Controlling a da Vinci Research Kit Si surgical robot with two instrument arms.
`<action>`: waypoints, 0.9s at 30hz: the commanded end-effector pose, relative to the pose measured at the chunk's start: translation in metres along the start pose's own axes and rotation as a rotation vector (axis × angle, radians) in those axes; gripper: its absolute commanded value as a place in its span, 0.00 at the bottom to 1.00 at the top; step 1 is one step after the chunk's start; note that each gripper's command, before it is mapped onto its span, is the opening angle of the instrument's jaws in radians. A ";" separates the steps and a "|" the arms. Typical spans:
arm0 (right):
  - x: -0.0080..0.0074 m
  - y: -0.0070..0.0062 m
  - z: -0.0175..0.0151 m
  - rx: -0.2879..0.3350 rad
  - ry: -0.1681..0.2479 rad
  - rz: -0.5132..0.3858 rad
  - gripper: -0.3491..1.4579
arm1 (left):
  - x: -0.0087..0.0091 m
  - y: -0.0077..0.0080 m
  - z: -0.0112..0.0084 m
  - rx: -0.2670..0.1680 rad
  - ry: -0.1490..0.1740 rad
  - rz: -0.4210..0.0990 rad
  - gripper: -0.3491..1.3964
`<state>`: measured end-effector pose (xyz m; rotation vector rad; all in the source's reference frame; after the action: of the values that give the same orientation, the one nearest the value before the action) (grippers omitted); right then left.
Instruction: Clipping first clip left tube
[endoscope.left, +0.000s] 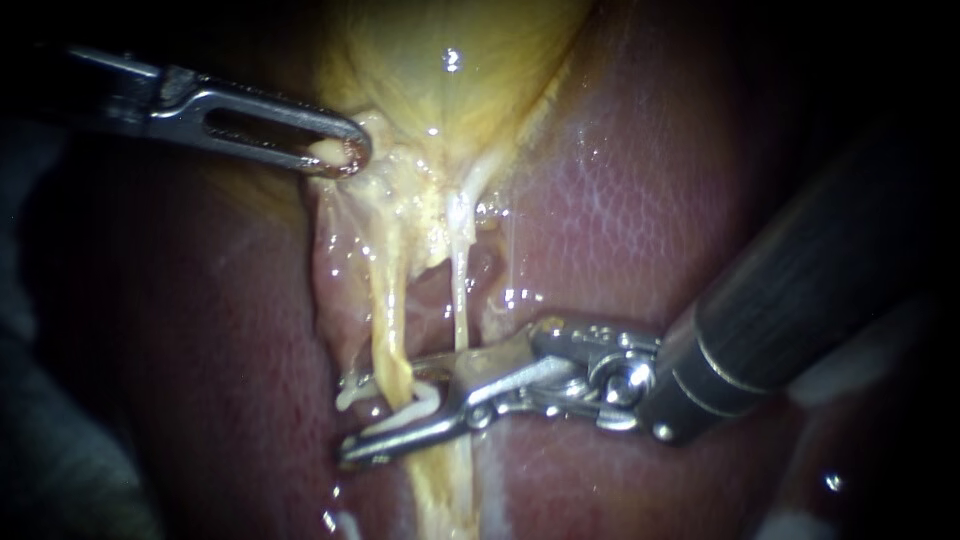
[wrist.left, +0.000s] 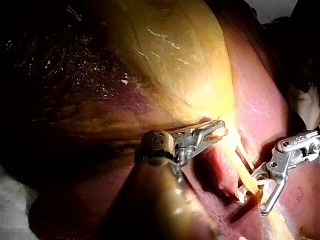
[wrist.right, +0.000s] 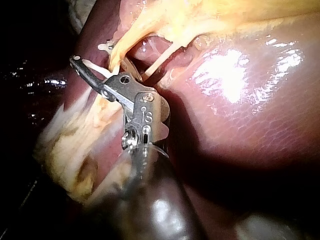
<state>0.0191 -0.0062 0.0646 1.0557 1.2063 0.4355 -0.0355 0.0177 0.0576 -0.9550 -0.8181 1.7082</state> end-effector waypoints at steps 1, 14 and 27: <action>0.0001 0.0000 -0.0003 -0.001 0.000 0.000 0.45 | 0.0000 0.0000 0.0000 0.000 0.000 0.000 0.00; 0.0017 0.0006 -0.0053 -0.086 -0.045 0.023 0.45 | 0.0000 0.0000 0.0000 0.000 0.000 0.000 0.00; 0.0017 0.0017 -0.0072 -0.172 -0.083 0.002 0.45 | 0.0000 0.0000 -0.0001 0.000 0.000 0.000 0.00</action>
<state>0.0136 -0.0011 0.0652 0.9166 1.0723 0.4831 -0.0355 0.0176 0.0576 -0.9554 -0.8182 1.7082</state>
